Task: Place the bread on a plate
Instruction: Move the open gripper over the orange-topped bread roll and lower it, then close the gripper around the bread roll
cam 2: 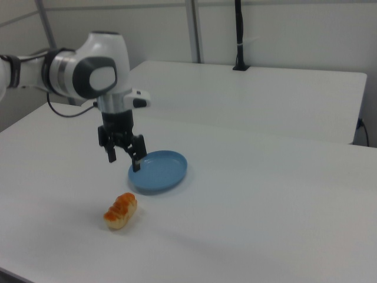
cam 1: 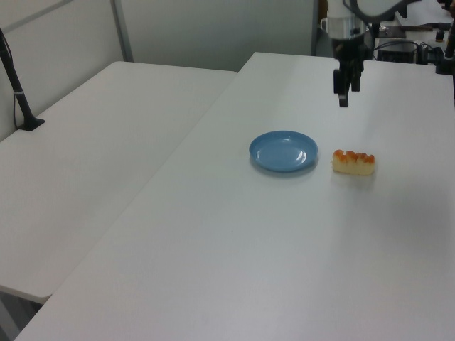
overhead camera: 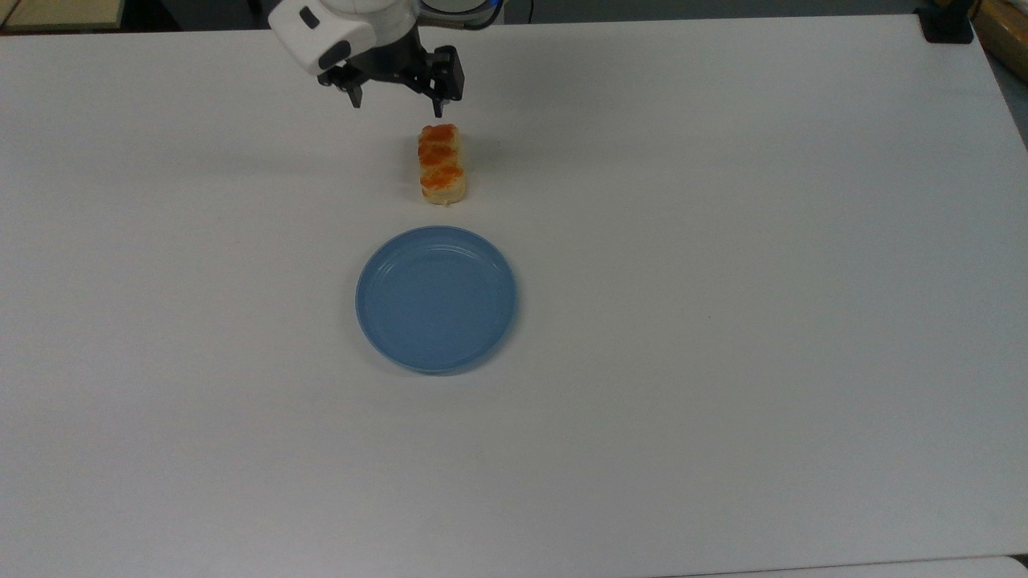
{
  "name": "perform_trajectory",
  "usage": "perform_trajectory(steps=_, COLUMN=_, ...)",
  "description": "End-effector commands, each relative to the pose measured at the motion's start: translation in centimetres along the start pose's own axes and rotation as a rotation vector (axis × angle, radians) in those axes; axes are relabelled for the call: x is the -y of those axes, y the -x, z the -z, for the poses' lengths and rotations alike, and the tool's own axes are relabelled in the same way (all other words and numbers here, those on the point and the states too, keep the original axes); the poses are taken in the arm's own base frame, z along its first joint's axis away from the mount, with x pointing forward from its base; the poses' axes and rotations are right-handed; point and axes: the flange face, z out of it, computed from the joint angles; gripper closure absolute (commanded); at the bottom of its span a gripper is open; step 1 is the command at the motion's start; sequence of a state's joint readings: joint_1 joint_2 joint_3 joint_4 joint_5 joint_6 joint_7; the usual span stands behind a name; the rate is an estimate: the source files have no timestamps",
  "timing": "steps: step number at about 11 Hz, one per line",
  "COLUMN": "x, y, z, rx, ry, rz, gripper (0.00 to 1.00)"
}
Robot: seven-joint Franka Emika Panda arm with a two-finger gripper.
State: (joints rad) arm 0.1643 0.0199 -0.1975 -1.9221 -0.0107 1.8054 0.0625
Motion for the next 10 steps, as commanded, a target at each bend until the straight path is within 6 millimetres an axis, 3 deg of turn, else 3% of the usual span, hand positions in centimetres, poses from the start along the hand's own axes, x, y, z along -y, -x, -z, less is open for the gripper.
perform_trajectory(steps=1, x=0.4, y=1.1, z=-4.0, rx=-0.017, ry=0.031, rz=0.043, gripper=0.00)
perform_trajectory(steps=4, x=0.4, y=1.5, z=-6.8, rx=-0.026, ry=0.031, rz=0.069, gripper=0.00)
perform_trajectory(steps=8, x=0.4, y=2.8, z=-12.6, rx=-0.031, ry=0.070, rz=0.121, gripper=0.00)
perform_trajectory(steps=10, x=1.1, y=3.2, z=-13.6, rx=-0.025, ry=0.071, rz=0.135, gripper=0.00)
